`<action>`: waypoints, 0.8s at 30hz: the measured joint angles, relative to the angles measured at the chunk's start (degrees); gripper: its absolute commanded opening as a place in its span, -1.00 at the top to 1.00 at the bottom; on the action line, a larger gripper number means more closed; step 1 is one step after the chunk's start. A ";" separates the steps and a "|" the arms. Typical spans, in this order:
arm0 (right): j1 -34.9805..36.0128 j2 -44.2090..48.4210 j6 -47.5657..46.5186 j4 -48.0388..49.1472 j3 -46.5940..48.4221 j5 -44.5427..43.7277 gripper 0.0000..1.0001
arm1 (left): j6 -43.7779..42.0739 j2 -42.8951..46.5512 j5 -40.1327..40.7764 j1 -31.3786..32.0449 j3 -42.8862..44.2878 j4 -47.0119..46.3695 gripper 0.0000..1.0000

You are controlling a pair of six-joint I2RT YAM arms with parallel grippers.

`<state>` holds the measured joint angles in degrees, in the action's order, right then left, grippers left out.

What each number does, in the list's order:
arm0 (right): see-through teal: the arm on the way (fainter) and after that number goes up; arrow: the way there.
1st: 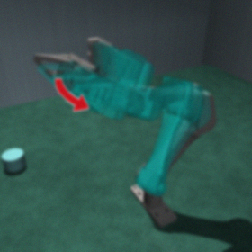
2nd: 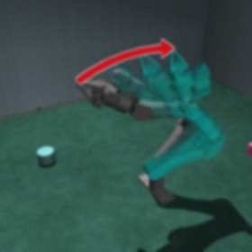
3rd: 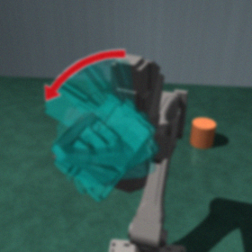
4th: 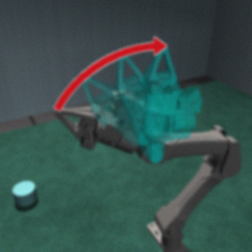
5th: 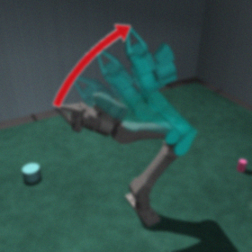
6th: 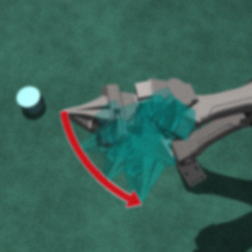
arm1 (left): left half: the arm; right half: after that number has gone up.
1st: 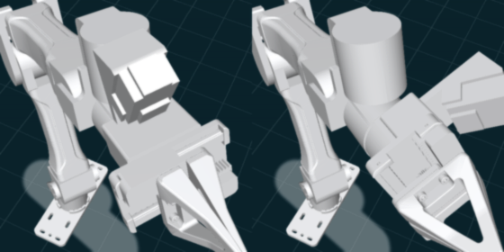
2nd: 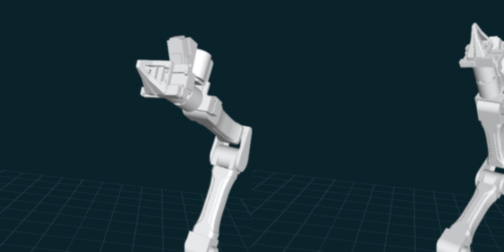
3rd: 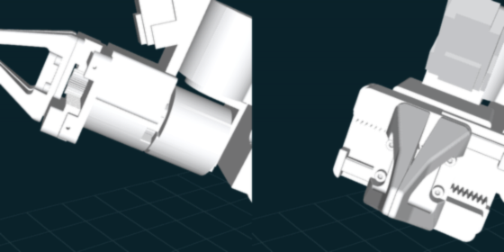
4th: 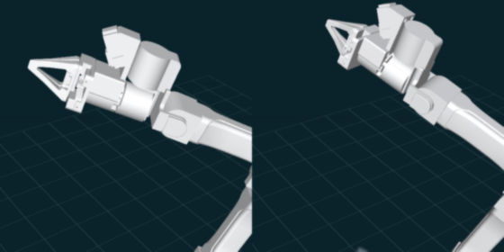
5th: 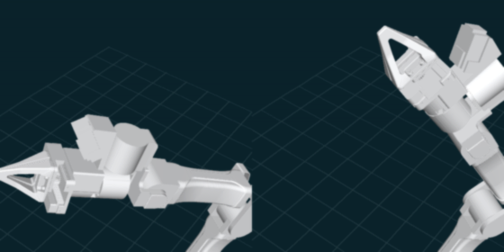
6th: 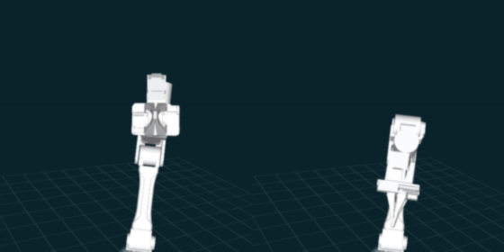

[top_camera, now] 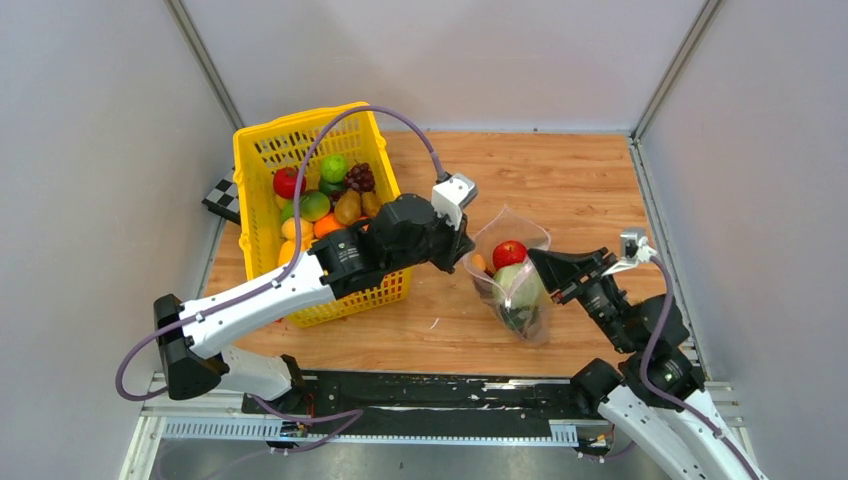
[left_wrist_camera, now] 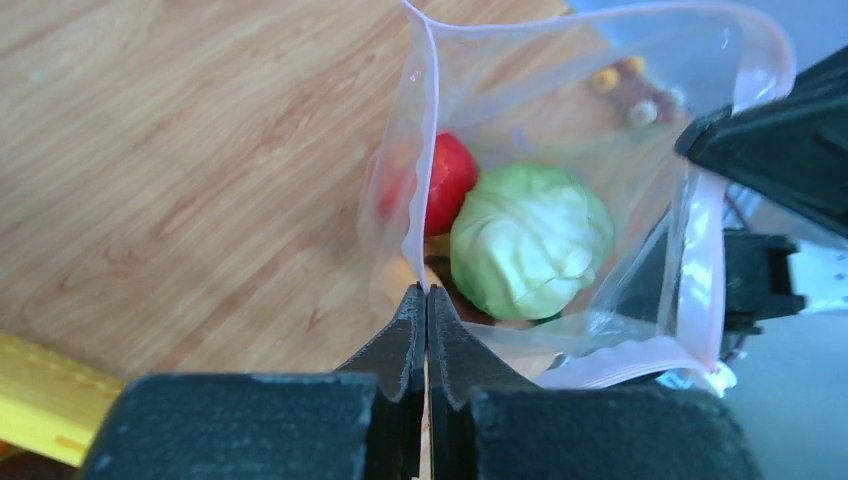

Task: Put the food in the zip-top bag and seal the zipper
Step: Adjust the zipper food storage bag at the center of the board.

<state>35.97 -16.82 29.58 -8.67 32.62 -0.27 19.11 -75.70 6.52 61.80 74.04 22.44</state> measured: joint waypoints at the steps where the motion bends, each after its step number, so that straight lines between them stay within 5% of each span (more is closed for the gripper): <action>1: 0.00 1.27 -0.35 -0.39 0.00 -0.35 0.93 | -0.04 -0.35 -0.52 0.00 1.51 0.00 1.00; 10: 0.00 4.37 -2.62 -3.13 0.48 -4.00 0.96 | -0.68 -0.96 -2.32 0.00 7.26 -0.92 1.00; 24: 0.00 -0.83 -2.64 4.46 1.14 16.37 1.00 | -1.77 -4.70 4.70 -1.20 6.97 0.52 1.00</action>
<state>35.97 -17.65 26.94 -4.21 33.76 16.10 17.34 -80.40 11.22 60.60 81.01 22.96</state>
